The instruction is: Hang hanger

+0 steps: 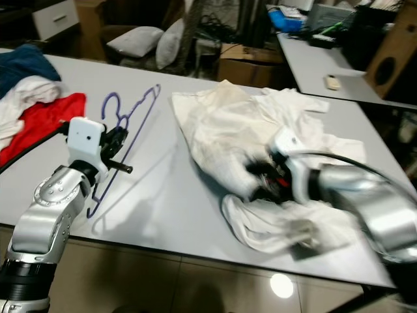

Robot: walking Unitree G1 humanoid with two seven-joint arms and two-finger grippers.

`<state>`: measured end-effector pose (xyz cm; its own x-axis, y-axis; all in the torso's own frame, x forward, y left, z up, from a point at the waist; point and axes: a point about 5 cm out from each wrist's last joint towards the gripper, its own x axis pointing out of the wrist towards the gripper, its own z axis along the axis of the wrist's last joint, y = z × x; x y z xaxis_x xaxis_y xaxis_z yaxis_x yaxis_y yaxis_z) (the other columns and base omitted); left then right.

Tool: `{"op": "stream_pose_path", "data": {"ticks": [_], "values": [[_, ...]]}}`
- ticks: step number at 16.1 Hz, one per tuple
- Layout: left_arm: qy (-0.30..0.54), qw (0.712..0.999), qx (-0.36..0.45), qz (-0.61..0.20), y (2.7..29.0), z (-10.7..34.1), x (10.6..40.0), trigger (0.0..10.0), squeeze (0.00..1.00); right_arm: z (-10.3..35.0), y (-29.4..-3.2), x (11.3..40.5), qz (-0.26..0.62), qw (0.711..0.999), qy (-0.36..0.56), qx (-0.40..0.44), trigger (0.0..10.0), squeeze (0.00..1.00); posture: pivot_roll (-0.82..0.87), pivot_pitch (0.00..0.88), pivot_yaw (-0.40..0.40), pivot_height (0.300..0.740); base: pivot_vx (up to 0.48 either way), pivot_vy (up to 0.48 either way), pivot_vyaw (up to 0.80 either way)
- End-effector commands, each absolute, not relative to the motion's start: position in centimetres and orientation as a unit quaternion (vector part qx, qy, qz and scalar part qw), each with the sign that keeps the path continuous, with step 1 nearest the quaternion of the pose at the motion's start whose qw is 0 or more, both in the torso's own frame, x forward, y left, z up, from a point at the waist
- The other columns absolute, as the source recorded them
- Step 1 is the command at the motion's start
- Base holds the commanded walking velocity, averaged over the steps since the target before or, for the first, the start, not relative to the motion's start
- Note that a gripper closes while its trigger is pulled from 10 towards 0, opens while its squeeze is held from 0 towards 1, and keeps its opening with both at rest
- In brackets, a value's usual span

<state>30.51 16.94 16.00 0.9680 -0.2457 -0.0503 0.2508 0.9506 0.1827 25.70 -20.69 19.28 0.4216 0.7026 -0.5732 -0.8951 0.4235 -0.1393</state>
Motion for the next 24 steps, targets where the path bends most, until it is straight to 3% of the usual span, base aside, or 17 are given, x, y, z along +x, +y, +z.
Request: {"op": "stream_pose_path", "data": {"ticks": [1,3,7,10,11,13,20,21,24], "values": [[0.009,0.986,0.100,-0.134,16.5,16.3,30.7,10.0,0.00,19.4,-20.6,25.3,0.510,0.793,0.226,-0.244,10.0,1.00,-0.01,0.000,-0.050,0.740,0.000,0.000,0.00],[0.011,0.986,0.102,-0.131,16.6,16.1,30.8,10.0,0.00,19.0,-21.9,25.1,0.494,0.773,0.261,-0.300,10.0,1.00,-0.02,0.000,-0.052,0.740,0.000,0.000,0.00],[0.018,0.986,0.101,-0.128,16.5,15.7,30.4,10.0,0.00,19.3,-22.0,26.1,0.455,0.795,0.228,-0.330,10.0,1.00,-0.04,0.000,-0.063,0.740,0.000,0.000,0.00],[0.020,0.986,0.104,-0.127,16.4,15.6,30.3,10.0,0.00,18.9,-21.4,25.3,0.492,0.763,0.231,-0.350,10.0,1.00,-0.04,0.006,-0.069,0.740,0.000,0.000,0.00],[0.022,0.986,0.107,-0.126,16.6,15.5,30.2,10.0,0.00,18.8,-21.7,24.6,0.512,0.738,0.253,-0.360,10.0,1.00,-0.04,0.010,-0.069,0.740,0.000,0.000,0.00],[0.025,0.986,0.109,-0.126,16.6,15.4,30.2,10.0,0.00,19.1,-22.1,24.0,0.529,0.723,0.267,-0.354,10.0,1.00,-0.04,0.012,-0.068,0.740,0.000,0.000,0.00],[0.028,0.985,0.113,-0.128,16.6,15.3,30.1,10.0,0.00,21.7,-23.6,23.9,0.522,0.704,0.275,-0.397,10.0,1.00,-0.04,0.012,-0.068,0.740,0.000,0.000,0.00],[0.028,0.985,0.114,-0.128,16.6,15.3,30.1,10.0,0.00,22.4,-23.5,23.8,0.528,0.714,0.256,-0.381,10.0,1.00,-0.04,0.021,-0.066,0.740,0.000,0.000,0.00],[0.016,0.987,0.104,-0.118,17.0,15.9,30.4,10.0,0.00,24.2,-21.2,25.4,0.508,0.807,0.130,-0.270,10.0,1.00,-0.04,0.010,-0.067,0.740,0.000,0.000,0.00]]}}
